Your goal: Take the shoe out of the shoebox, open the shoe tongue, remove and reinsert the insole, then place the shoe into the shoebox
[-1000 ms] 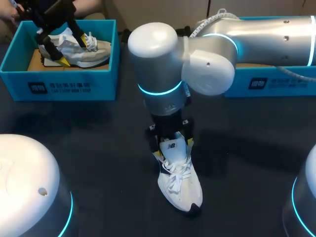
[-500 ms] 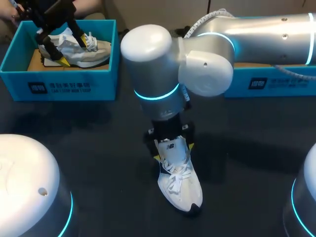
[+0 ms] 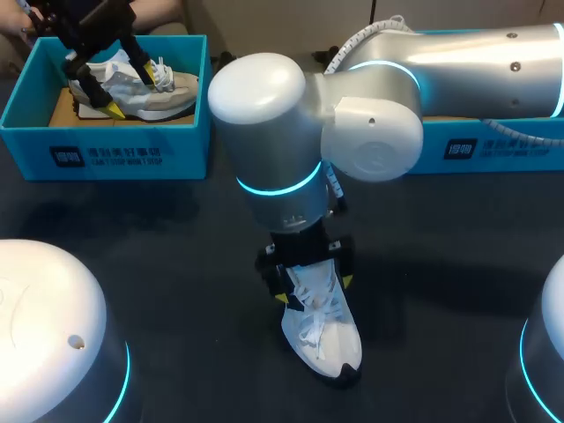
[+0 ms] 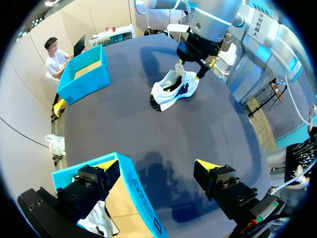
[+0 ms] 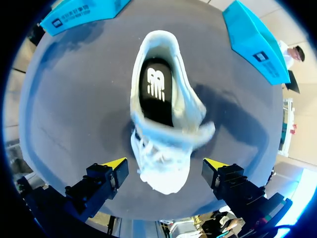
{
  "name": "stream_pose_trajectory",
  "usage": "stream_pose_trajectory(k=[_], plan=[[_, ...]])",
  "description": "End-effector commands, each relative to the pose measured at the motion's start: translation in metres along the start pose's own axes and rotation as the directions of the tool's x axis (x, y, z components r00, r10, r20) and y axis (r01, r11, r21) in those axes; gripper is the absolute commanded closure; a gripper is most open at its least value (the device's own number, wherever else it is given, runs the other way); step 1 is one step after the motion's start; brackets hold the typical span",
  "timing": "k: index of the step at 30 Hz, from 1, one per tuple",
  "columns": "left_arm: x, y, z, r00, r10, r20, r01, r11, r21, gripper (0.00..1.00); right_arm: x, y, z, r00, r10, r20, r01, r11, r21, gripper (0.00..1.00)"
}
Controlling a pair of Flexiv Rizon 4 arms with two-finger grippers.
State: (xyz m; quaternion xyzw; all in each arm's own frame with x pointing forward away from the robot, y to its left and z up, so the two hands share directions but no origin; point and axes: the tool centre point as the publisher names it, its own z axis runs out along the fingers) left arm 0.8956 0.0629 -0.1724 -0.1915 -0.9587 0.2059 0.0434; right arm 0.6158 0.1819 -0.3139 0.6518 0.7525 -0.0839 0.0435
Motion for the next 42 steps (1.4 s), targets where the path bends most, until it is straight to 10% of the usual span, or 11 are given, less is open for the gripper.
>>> stream_pose_trajectory(k=[1,10,17,42], plan=[[0.000,0.000,0.000,1.000,0.000,-0.001,0.000,1.000,-0.002,0.00,-0.006,-0.018,-0.012,1.000,0.007,-0.016,-0.007,1.000,-0.022,0.00],[0.000,0.000,0.000,1.000,0.000,-0.001,0.000,1.000,-0.002,0.00,-0.004,-0.042,-0.026,0.999,0.027,-0.028,-0.028,0.999,-0.025,0.00],[0.000,0.000,0.000,1.000,0.000,-0.001,0.000,1.000,-0.002,0.00,-0.005,-0.036,-0.023,1.000,0.008,-0.030,-0.009,0.999,-0.031,0.68],[0.000,0.000,0.000,1.000,0.000,-0.001,0.000,1.000,-0.002,0.00,-0.015,0.061,0.018,0.985,-0.144,-0.092,0.136,0.986,-0.092,0.73]])
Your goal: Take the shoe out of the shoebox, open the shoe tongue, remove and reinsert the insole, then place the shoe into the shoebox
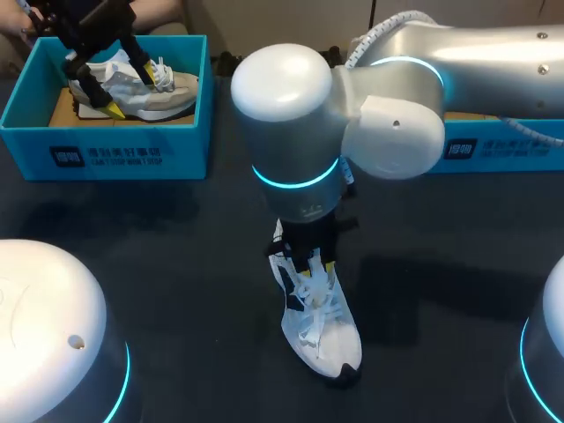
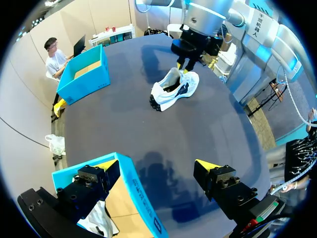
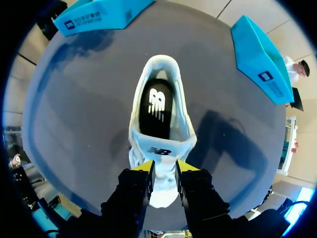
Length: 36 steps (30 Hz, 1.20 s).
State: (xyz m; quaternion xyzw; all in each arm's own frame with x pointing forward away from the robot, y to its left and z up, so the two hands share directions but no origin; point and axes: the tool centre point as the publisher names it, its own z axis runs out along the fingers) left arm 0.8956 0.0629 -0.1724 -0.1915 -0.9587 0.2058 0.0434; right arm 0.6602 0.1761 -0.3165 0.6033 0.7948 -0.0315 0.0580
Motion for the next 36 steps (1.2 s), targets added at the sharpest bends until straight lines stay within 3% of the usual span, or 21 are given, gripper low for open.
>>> stream_pose_trajectory(k=[1,12,22,29,33,36], plan=[[0.000,0.000,0.000,1.000,0.000,-0.001,0.000,1.000,-0.002,0.00,-0.004,0.018,0.019,0.998,-0.024,-0.062,0.025,0.999,0.023,0.73],[0.000,0.000,0.000,1.000,0.000,-0.001,0.000,1.000,-0.002,0.00,-0.001,0.019,-0.008,0.998,-0.057,-0.013,0.056,0.998,-0.025,0.72],[0.000,0.000,0.000,1.000,0.000,-0.001,0.000,1.000,-0.002,0.00,0.001,0.048,0.031,0.987,-0.129,-0.091,0.129,0.992,-0.001,0.72],[0.000,0.000,0.000,1.000,0.000,-0.001,0.000,1.000,-0.002,0.00,-0.004,0.040,-0.005,0.983,-0.181,-0.032,0.180,0.983,-0.030,0.71],[0.000,0.000,0.000,1.000,0.000,-0.001,0.000,1.000,-0.002,0.00,-0.006,0.041,-0.027,0.948,-0.319,0.016,0.319,0.947,-0.046,0.51],[0.000,0.000,0.000,1.000,0.000,-0.001,0.000,1.000,-0.002,0.00,-0.008,0.046,-0.036,0.895,-0.445,0.038,0.447,0.891,-0.081,0.10]])
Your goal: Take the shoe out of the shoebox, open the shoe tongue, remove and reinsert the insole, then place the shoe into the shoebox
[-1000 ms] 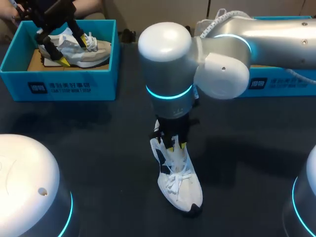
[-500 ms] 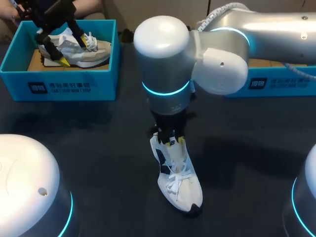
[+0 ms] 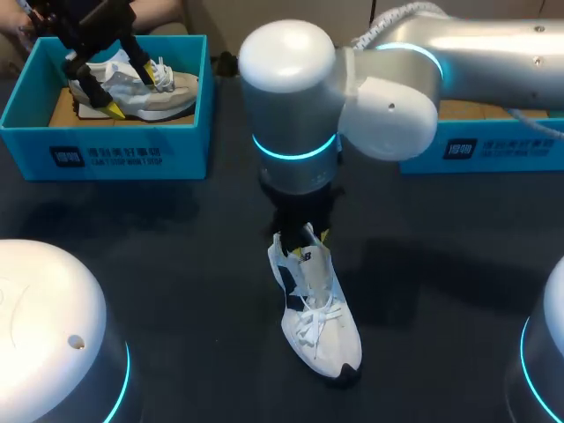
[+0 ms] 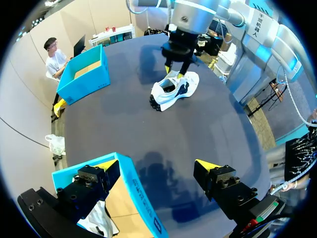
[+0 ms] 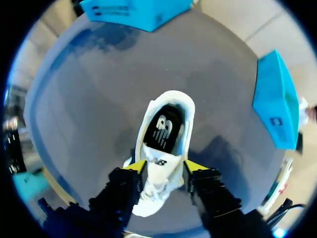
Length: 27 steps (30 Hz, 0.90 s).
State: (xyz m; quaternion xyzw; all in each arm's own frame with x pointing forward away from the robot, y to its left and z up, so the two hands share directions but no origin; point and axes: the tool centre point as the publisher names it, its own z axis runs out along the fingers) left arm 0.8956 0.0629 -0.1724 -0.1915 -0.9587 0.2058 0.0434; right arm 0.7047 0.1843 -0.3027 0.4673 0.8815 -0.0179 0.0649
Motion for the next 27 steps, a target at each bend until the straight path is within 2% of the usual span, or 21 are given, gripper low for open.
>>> stream_pose_trajectory(k=[1,4,7,8,9,19,20,23,27], plan=[[0.000,0.000,0.000,1.000,0.000,-0.001,0.000,1.000,-0.002,0.00,-0.004,0.003,-0.026,0.984,-0.177,0.033,0.178,0.984,-0.031,0.00],[0.000,0.000,0.000,1.000,0.000,-0.001,0.000,1.000,-0.002,0.00,-0.006,0.010,-0.030,0.942,-0.335,0.009,0.335,0.940,-0.068,0.00],[0.000,0.000,0.000,1.000,0.000,-0.001,0.000,1.000,-0.002,0.00,0.000,0.026,-0.032,0.840,-0.543,0.006,0.543,0.839,-0.035,0.00],[0.000,0.000,0.000,1.000,0.000,-0.001,0.000,1.000,-0.002,0.00,0.000,0.030,-0.032,0.803,-0.596,-0.008,0.594,0.802,-0.062,0.00],[0.000,0.000,0.000,1.000,0.000,-0.001,0.000,1.000,-0.002,0.00,0.002,0.033,-0.033,0.725,-0.687,-0.042,0.679,0.724,-0.124,0.00],[0.000,0.000,0.000,1.000,0.000,-0.001,0.000,1.000,-0.002,0.00,0.002,0.033,-0.033,0.725,-0.687,-0.042,0.679,0.724,-0.124,0.00],[0.000,0.000,0.000,1.000,0.000,-0.001,0.000,1.000,-0.002,0.00,0.004,0.036,-0.029,0.691,-0.722,-0.024,0.716,0.689,-0.110,0.00],[0.000,0.000,0.000,1.000,0.000,-0.001,0.000,1.000,-0.002,0.00,0.007,0.045,-0.025,0.630,-0.776,0.037,0.776,0.626,-0.070,0.00],[0.000,0.000,0.000,1.000,0.000,-0.001,0.000,1.000,-0.002,0.00,0.004,0.055,-0.024,0.593,-0.802,0.072,0.805,0.588,-0.079,0.00]])
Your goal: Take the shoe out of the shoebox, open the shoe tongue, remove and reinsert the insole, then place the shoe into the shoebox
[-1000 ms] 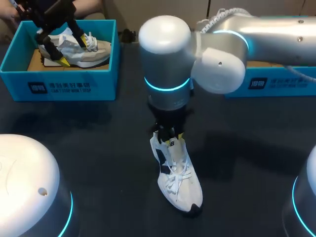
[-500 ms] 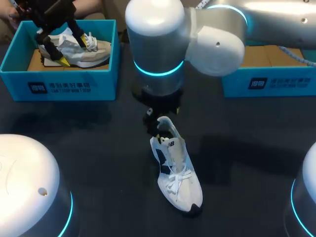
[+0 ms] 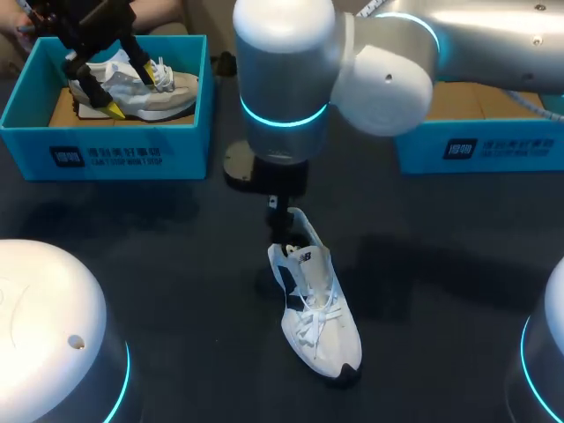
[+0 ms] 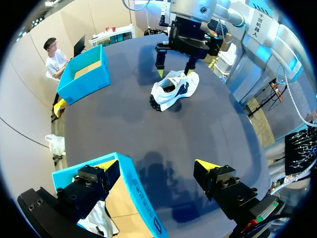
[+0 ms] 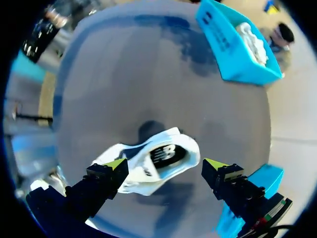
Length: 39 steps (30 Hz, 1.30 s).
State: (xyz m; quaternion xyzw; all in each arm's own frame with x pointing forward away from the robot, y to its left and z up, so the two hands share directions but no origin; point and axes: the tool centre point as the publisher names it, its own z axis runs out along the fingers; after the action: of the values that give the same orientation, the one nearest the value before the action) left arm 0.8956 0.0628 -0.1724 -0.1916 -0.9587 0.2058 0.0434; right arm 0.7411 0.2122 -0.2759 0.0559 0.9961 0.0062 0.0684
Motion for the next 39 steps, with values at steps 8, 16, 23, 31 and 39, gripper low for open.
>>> stream_pose_trajectory(k=[8,16,23,31,39], plan=[[0.000,0.000,0.000,1.000,0.000,-0.001,0.000,1.000,-0.002,0.00,-0.021,0.015,0.012,0.985,-0.167,0.037,0.166,0.986,0.021,0.00],[0.000,0.000,0.000,1.000,0.000,-0.001,0.000,1.000,-0.002,0.00,-0.039,0.015,0.032,0.965,-0.262,0.019,0.262,0.965,0.015,0.00],[0.000,0.000,0.000,1.000,0.000,-0.001,0.000,1.000,-0.002,0.00,-0.047,0.011,0.052,0.949,-0.315,0.012,0.315,0.949,0.002,0.00],[0.000,0.000,0.000,1.000,0.000,-0.001,0.000,1.000,-0.002,0.00,-0.052,0.007,0.071,0.919,-0.395,-0.003,0.395,0.919,0.010,0.00],[0.000,0.000,0.000,1.000,0.000,-0.001,0.000,1.000,-0.002,0.00,-0.057,0.006,0.089,0.912,-0.411,-0.015,0.411,0.912,-0.001,0.00]])
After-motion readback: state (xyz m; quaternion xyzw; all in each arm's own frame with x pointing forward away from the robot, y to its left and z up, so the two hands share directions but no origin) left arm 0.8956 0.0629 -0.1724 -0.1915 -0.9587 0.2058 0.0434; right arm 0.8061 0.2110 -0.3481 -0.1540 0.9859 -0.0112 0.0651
